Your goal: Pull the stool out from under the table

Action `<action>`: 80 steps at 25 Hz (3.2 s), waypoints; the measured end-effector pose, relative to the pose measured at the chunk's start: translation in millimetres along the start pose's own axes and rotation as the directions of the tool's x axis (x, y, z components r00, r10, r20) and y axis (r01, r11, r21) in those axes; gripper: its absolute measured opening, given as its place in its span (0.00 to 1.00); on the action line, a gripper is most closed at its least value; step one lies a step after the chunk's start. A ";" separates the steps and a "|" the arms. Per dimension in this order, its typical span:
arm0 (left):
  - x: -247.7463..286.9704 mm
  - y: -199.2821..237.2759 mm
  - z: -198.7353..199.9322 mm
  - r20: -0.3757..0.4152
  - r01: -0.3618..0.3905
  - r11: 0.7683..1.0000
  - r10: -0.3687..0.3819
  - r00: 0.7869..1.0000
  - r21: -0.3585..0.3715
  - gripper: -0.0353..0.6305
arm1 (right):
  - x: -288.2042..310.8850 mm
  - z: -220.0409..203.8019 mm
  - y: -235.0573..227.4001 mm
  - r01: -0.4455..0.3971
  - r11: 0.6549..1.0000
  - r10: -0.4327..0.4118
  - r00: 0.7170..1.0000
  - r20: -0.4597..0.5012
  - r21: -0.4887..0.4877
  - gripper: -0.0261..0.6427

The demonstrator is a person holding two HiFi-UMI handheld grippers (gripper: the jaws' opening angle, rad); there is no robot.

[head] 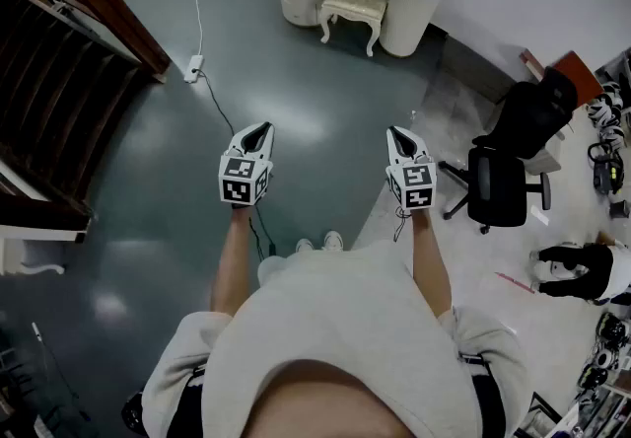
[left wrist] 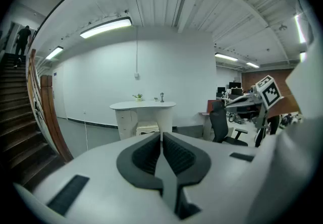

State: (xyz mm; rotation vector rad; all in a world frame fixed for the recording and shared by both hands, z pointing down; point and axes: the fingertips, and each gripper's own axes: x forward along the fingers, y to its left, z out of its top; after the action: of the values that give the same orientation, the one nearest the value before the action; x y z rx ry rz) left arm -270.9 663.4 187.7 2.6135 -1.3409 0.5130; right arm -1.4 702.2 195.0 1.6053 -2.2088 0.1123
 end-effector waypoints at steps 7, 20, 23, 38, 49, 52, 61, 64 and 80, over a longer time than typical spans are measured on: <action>2.0 -2.3 -4.4 -0.003 0.003 1.000 -0.003 1.000 -0.005 0.08 | 3.2 -4.1 1.4 -0.004 1.000 0.004 1.000 -0.003 0.001 0.03; 7.4 -22.6 -9.9 0.000 0.099 0.995 -0.099 0.995 -0.025 0.44 | 5.7 -1.8 17.1 -0.118 0.992 0.115 0.992 0.052 0.042 0.52; 11.0 -29.0 -11.6 -0.004 0.110 0.994 -0.110 0.994 -0.030 0.44 | 6.0 -2.5 15.5 -0.122 0.991 0.119 0.991 0.066 0.047 0.56; 35.4 -34.9 -11.4 -0.007 0.053 0.998 -0.053 0.999 -0.037 0.44 | 24.6 -16.9 -12.2 -0.133 0.991 0.133 0.990 0.038 0.017 0.53; 70.8 1.2 -14.7 -0.009 0.019 0.997 -0.019 1.000 -0.074 0.44 | 80.1 -9.0 -24.2 -0.149 0.989 0.149 0.989 0.025 -0.002 0.51; 91.3 16.6 -14.1 -0.012 0.023 0.996 -0.025 1.000 -0.081 0.44 | 103.4 -7.8 -30.4 -0.143 0.990 0.143 0.990 0.012 -0.001 0.51; 176.5 93.5 2.8 -0.025 0.044 0.994 -0.047 0.999 -0.099 0.44 | 210.2 20.1 -53.1 -0.129 0.992 0.129 0.991 -0.019 -0.003 0.50; 206.0 128.4 14.1 -0.025 0.049 0.994 -0.052 0.998 -0.101 0.44 | 251.8 37.7 -60.0 -0.123 0.992 0.123 0.992 -0.022 -0.003 0.50; 365.2 287.2 88.7 -0.007 0.102 0.991 -0.102 0.995 -0.082 0.44 | 446.2 117.4 -112.1 -0.059 0.998 0.059 0.998 -0.038 0.002 0.49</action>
State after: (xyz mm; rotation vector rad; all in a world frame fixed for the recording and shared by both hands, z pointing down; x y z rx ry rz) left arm -286.6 193.2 236.8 2.5927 -1.1913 0.4474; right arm -44.0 230.8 232.7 1.5256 -2.2282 0.1589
